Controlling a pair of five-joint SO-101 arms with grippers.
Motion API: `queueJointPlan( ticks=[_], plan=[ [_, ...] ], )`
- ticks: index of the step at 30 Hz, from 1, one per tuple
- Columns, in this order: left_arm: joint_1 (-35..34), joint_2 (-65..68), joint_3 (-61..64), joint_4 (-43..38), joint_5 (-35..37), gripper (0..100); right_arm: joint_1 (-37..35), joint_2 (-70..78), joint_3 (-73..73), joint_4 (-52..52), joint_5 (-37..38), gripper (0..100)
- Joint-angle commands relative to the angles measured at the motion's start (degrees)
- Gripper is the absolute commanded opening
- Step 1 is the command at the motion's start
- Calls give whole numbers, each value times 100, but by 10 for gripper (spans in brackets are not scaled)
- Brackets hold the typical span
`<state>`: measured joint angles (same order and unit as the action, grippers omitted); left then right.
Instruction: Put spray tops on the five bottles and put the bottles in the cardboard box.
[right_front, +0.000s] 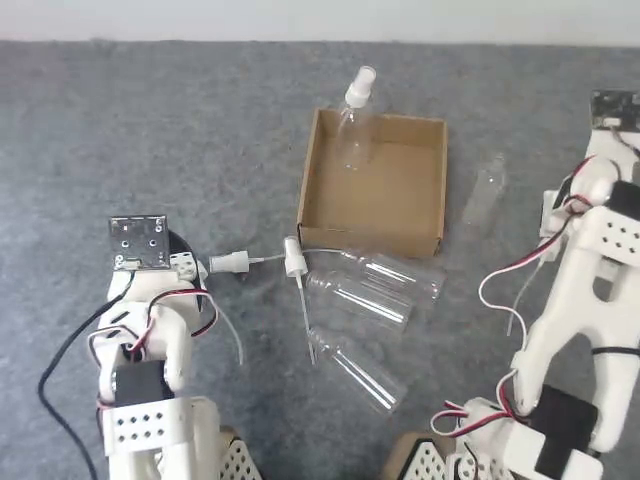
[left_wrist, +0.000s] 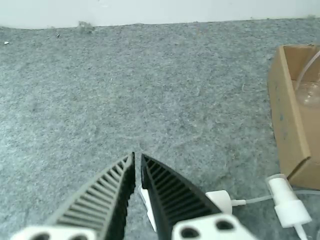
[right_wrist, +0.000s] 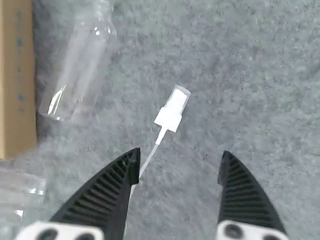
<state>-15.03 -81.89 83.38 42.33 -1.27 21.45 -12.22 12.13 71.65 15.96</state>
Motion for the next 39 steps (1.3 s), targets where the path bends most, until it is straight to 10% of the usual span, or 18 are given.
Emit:
queueJointPlan(
  ticks=[1,39],
  plan=[
    [18,-9,-119,-167,0,12,75,-286,308,-716,-316,85],
    [18,-9,-110,-158,-9,12,295,2993,-879,-1789,-1196,139]
  ],
)
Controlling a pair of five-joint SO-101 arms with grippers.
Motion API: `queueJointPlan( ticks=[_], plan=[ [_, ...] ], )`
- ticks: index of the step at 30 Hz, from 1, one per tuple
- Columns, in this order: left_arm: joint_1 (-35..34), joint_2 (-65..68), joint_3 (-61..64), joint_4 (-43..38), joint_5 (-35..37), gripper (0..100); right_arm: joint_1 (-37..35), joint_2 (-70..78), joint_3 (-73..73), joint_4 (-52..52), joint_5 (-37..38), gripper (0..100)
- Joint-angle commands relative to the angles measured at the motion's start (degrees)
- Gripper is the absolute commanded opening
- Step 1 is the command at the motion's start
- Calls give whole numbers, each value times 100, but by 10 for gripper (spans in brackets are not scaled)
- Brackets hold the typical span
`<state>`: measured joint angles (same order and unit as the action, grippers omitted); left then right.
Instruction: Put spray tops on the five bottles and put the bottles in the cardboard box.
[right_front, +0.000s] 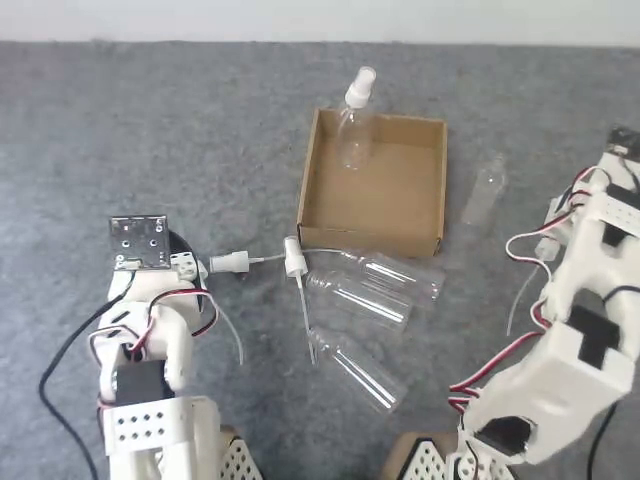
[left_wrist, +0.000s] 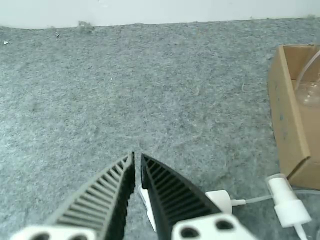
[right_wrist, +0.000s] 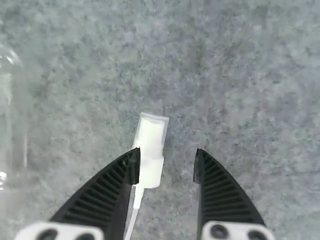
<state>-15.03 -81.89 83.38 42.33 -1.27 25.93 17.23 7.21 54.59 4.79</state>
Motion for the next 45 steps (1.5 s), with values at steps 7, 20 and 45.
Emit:
queueJointPlan(
  ticks=[7,20,45],
  plan=[
    [18,-9,-110,-158,-26,12,-321,382,-387,-127,-79,139],
    [18,-9,-110,-158,-26,12,-119,418,-686,435,-26,4],
    [9,-9,-110,-158,-44,12,-4497,-3099,-747,2826,-334,6]
  ],
)
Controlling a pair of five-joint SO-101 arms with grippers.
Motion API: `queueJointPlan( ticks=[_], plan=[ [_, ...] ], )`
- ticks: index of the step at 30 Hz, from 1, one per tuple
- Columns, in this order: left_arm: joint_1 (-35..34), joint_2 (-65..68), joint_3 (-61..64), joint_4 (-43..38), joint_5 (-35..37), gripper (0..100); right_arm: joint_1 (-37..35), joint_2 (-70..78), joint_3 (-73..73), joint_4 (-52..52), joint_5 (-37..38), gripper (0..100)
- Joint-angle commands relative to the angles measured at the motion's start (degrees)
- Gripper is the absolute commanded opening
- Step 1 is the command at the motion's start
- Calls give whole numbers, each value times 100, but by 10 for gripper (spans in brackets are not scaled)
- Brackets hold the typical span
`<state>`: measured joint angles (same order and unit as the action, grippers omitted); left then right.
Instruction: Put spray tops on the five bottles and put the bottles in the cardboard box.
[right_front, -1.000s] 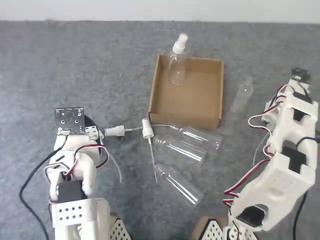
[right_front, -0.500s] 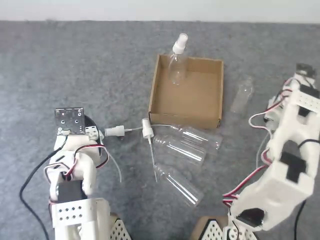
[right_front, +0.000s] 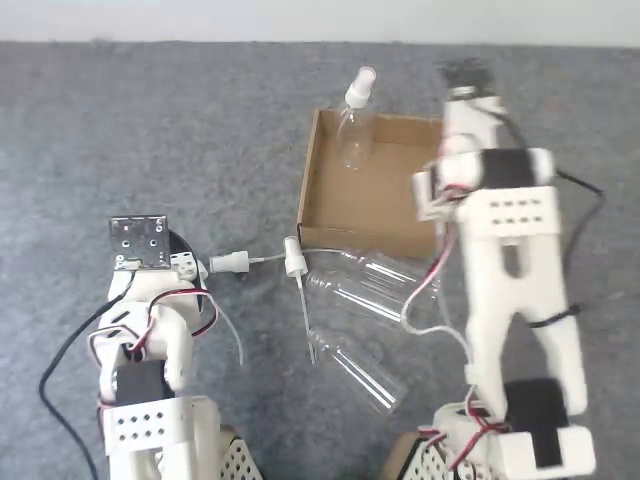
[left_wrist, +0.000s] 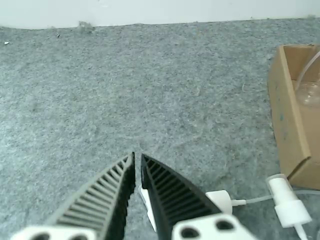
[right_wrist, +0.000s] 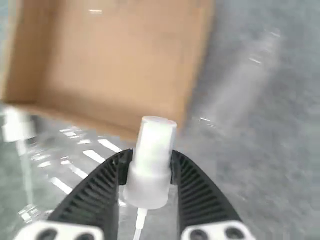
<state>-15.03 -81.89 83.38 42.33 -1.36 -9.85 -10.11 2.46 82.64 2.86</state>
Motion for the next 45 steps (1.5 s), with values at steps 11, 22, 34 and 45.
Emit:
queueJointPlan(
  ticks=[11,22,34,45],
  plan=[
    [9,-9,-110,-167,-35,12,-3046,66,-308,-602,-642,5],
    [9,-9,-110,-167,-35,12,-3415,1710,-316,-2316,-1705,5],
    [9,-9,-110,-167,-35,12,-3538,2404,-308,-2686,-2057,6],
    [9,-9,-110,-167,-35,12,-3670,2457,-308,-2396,-2004,174]
  ],
)
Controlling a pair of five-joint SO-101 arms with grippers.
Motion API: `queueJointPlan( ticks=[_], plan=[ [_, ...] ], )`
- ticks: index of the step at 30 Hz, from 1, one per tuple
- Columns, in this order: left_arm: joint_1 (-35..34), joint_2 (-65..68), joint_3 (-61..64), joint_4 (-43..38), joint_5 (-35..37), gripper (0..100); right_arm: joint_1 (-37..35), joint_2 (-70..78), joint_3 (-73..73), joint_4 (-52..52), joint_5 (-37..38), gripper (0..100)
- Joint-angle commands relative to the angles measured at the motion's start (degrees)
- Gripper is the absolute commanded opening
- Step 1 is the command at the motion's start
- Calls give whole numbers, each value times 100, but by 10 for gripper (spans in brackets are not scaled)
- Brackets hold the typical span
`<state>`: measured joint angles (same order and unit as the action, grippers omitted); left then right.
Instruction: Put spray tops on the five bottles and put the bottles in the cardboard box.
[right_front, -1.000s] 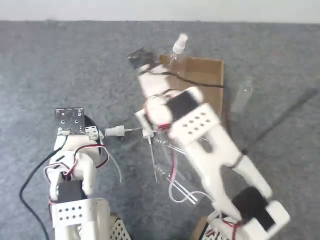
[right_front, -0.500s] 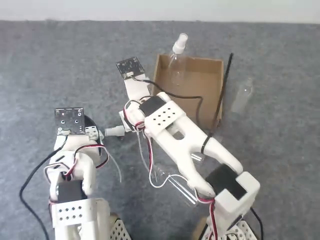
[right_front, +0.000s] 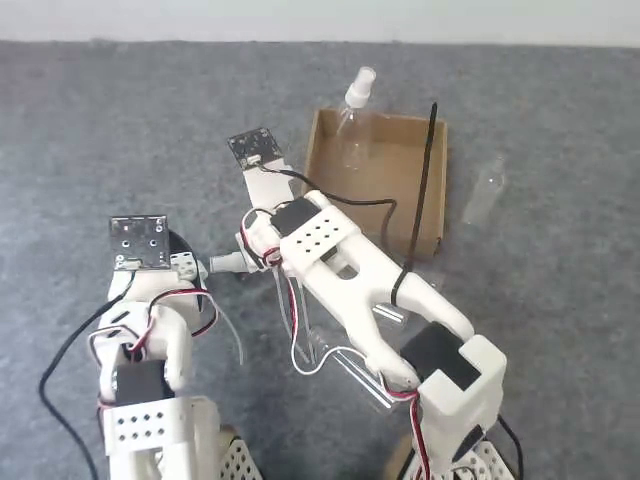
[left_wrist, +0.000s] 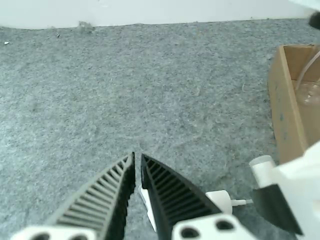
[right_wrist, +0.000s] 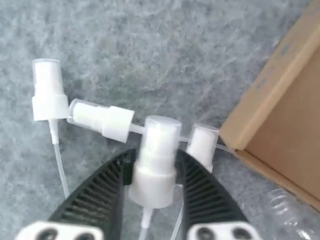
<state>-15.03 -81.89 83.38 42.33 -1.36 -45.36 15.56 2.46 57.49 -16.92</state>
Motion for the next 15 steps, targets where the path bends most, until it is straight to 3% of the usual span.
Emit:
queueJointPlan(
  ticks=[1,4,9,15],
  plan=[
    [9,-9,-110,-167,-35,12,-145,-110,-308,127,-18,199],
    [9,-9,-110,-167,-35,12,-189,-163,-308,171,-9,227],
    [9,-9,-110,-167,-35,12,-40,-892,-316,760,484,191],
    [9,-9,-110,-167,-35,12,567,-2018,-290,1842,1204,150]
  ],
)
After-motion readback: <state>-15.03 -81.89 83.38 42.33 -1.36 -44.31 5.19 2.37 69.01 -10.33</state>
